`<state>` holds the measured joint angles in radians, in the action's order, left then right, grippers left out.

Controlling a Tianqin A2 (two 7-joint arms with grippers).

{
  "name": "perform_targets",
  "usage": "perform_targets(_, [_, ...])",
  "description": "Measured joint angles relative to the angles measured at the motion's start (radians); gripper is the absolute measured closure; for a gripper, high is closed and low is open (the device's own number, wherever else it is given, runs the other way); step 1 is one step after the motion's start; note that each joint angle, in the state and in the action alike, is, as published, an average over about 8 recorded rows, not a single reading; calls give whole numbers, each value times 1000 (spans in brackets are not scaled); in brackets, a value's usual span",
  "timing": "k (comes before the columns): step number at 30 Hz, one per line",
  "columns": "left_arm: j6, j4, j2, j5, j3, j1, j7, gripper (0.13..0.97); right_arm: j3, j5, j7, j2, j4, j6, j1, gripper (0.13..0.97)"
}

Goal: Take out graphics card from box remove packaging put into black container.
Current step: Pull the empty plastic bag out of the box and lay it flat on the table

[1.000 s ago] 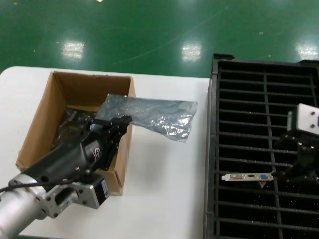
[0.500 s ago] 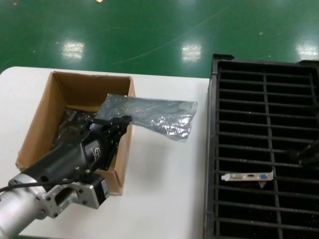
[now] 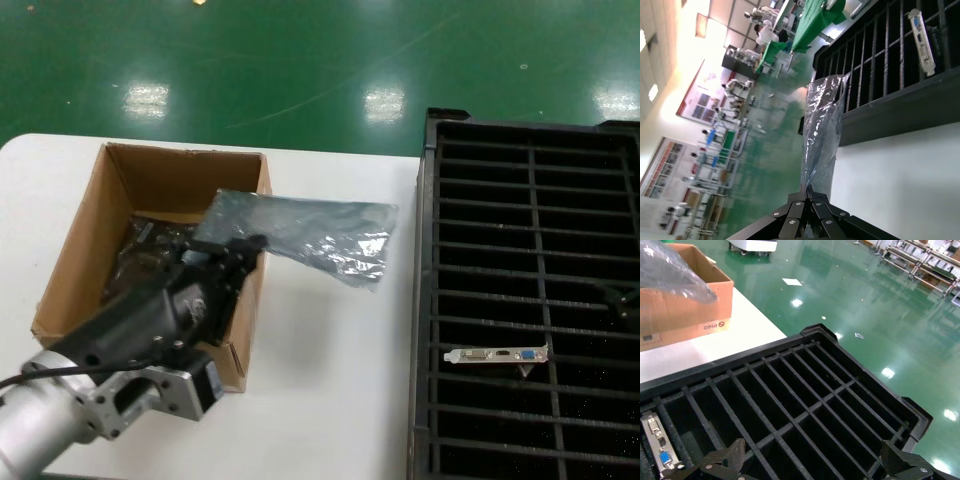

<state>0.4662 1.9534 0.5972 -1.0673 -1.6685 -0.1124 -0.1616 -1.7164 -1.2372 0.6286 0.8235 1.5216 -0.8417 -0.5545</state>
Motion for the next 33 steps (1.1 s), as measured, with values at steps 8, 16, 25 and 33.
perform_targets(8, [229, 24, -138, 75, 59, -39, 264, 958, 0, 0, 0, 0, 0, 0, 1, 152])
perform_targets(16, [567, -125, -444, 145, 234, -169, 622, 958, 0, 0, 0, 0, 0, 0, 1, 131])
perform_targets(25, [638, -348, -586, 362, 269, -289, 1062, 954, 0, 0, 0, 0, 0, 0, 1, 129])
perform_targets(33, [546, -425, -596, 464, 224, -335, 1310, 950, 0, 0, 0, 0, 0, 0, 1, 129])
